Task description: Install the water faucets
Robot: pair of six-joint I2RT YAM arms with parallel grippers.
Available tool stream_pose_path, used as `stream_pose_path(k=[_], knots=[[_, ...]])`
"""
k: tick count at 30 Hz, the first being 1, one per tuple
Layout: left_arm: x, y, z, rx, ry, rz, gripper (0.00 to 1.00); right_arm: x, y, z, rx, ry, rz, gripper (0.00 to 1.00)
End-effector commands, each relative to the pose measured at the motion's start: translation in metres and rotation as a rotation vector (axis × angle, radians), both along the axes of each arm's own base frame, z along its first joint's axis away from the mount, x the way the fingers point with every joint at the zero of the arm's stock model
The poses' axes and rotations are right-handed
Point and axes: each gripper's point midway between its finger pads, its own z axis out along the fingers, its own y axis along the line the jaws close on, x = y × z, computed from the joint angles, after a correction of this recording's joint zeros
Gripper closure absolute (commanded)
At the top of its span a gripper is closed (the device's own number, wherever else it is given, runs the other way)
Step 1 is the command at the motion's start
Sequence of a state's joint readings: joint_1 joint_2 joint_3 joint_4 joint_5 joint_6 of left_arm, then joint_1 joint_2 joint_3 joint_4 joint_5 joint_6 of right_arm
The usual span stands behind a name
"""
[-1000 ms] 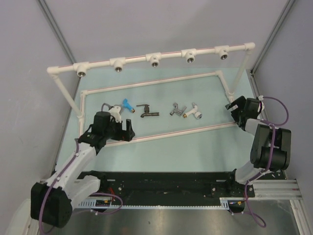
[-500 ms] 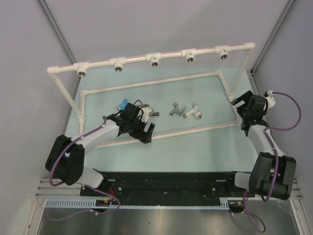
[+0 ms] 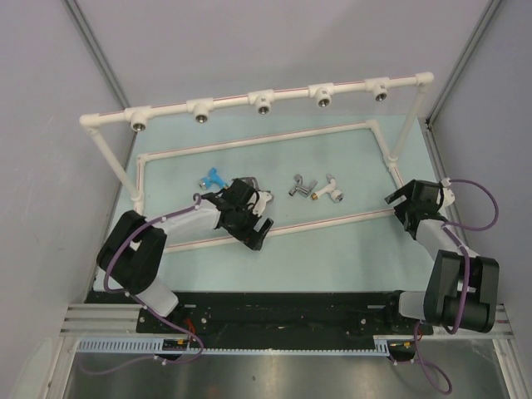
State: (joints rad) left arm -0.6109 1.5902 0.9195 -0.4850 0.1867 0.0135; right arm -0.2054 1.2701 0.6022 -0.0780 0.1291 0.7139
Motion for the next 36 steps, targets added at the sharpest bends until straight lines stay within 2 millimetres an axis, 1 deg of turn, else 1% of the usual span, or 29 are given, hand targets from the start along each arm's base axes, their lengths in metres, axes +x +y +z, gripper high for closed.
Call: stream_pose_path(k=[1, 3, 4, 5, 6, 7, 8, 9, 10, 11, 13, 14, 17, 18, 19, 21, 22, 23, 24, 25, 27, 28, 29, 30, 31, 32, 33, 34, 36], knots=[[-0.035, -0.012, -0.009, 0.023, 0.093, -0.131, 0.00, 0.025, 0.022, -0.003, 0.030, -0.053, 0.091, 0.00], [-0.046, -0.018, -0.012, 0.028, 0.110, -0.161, 0.00, 0.034, 0.035, -0.007, 0.040, -0.065, 0.147, 0.00], [-0.053, -0.018, -0.015, 0.029, 0.130, -0.172, 0.00, 0.041, 0.044, -0.010, 0.043, -0.057, 0.181, 0.00], [-0.058, -0.020, -0.016, 0.023, 0.142, -0.181, 0.00, 0.044, 0.050, -0.014, 0.049, -0.048, 0.209, 0.00], [-0.066, -0.023, -0.019, 0.024, 0.157, -0.201, 0.00, 0.050, 0.054, -0.014, 0.039, -0.052, 0.241, 0.00], [-0.070, -0.025, -0.018, 0.022, 0.172, -0.208, 0.00, 0.058, 0.067, -0.010, 0.045, -0.064, 0.293, 0.00], [-0.075, -0.028, -0.017, 0.006, 0.189, -0.223, 0.00, 0.061, 0.074, -0.019, 0.052, -0.041, 0.322, 0.00], [-0.079, -0.031, -0.017, 0.000, 0.199, -0.235, 0.00, 0.066, 0.080, -0.018, 0.047, -0.051, 0.349, 0.00], [-0.082, -0.031, -0.017, -0.006, 0.207, -0.238, 0.00, 0.070, 0.085, -0.020, 0.044, -0.052, 0.377, 0.00], [-0.084, -0.032, -0.016, -0.010, 0.210, -0.240, 0.00, 0.075, 0.096, -0.021, 0.049, -0.052, 0.412, 0.00], [-0.086, -0.033, -0.015, -0.014, 0.212, -0.238, 0.00, 0.084, 0.102, -0.019, 0.048, -0.073, 0.444, 0.00], [-0.086, -0.033, -0.015, -0.016, 0.212, -0.239, 0.00, 0.089, 0.120, -0.014, 0.052, -0.091, 0.498, 0.00], [-0.086, -0.033, -0.013, -0.019, 0.207, -0.235, 0.00, 0.096, 0.140, -0.012, 0.045, -0.109, 0.576, 0.00], [-0.085, -0.033, -0.012, -0.019, 0.200, -0.230, 0.00, 0.102, 0.145, -0.008, 0.042, -0.123, 0.596, 0.00], [-0.085, -0.033, -0.011, -0.021, 0.195, -0.230, 0.00, 0.104, 0.149, -0.006, 0.035, -0.128, 0.616, 0.00], [-0.084, -0.033, -0.009, -0.025, 0.187, -0.228, 0.00, 0.106, 0.153, 0.002, 0.013, -0.132, 0.638, 0.00], [-0.084, -0.033, -0.008, -0.026, 0.183, -0.227, 0.00, 0.106, 0.150, 0.005, -0.004, -0.131, 0.630, 0.00], [-0.084, -0.034, -0.005, -0.037, 0.174, -0.229, 0.00, 0.102, 0.146, 0.005, -0.022, -0.112, 0.627, 0.00], [-0.085, -0.035, -0.002, -0.048, 0.173, -0.234, 0.00, 0.101, 0.141, 0.010, -0.046, -0.112, 0.618, 0.00], [-0.084, -0.037, 0.001, -0.063, 0.162, -0.237, 0.00, 0.101, 0.134, 0.025, -0.081, -0.132, 0.598, 0.00], [-0.084, -0.041, 0.010, -0.101, 0.144, -0.246, 0.00, 0.094, 0.126, 0.037, -0.148, -0.128, 0.609, 0.00], [-0.085, -0.045, 0.015, -0.128, 0.141, -0.256, 0.00, 0.092, 0.122, 0.056, -0.186, -0.159, 0.599, 0.00], [-0.085, -0.047, 0.018, -0.143, 0.134, -0.262, 0.00, 0.089, 0.120, 0.061, -0.200, -0.157, 0.604, 0.00], [-0.086, -0.050, 0.023, -0.163, 0.137, -0.246, 0.00, 0.086, 0.120, 0.066, -0.220, -0.165, 0.619, 0.00], [-0.085, -0.053, 0.027, -0.184, 0.135, -0.247, 0.00, 0.084, 0.122, 0.077, -0.230, -0.189, 0.626, 0.00], [-0.086, -0.055, 0.029, -0.194, 0.130, -0.247, 0.00, 0.084, 0.123, 0.081, -0.231, -0.198, 0.632, 0.00], [-0.085, -0.056, 0.033, -0.206, 0.119, -0.247, 0.00, 0.082, 0.127, 0.082, -0.235, -0.203, 0.657, 0.00], [-0.085, -0.056, 0.035, -0.213, 0.114, -0.246, 0.00, 0.081, 0.135, 0.083, -0.225, -0.212, 0.690, 0.01], [-0.081, -0.057, 0.041, -0.226, 0.082, -0.242, 0.00, 0.081, 0.144, 0.079, -0.222, -0.214, 0.726, 0.02]])
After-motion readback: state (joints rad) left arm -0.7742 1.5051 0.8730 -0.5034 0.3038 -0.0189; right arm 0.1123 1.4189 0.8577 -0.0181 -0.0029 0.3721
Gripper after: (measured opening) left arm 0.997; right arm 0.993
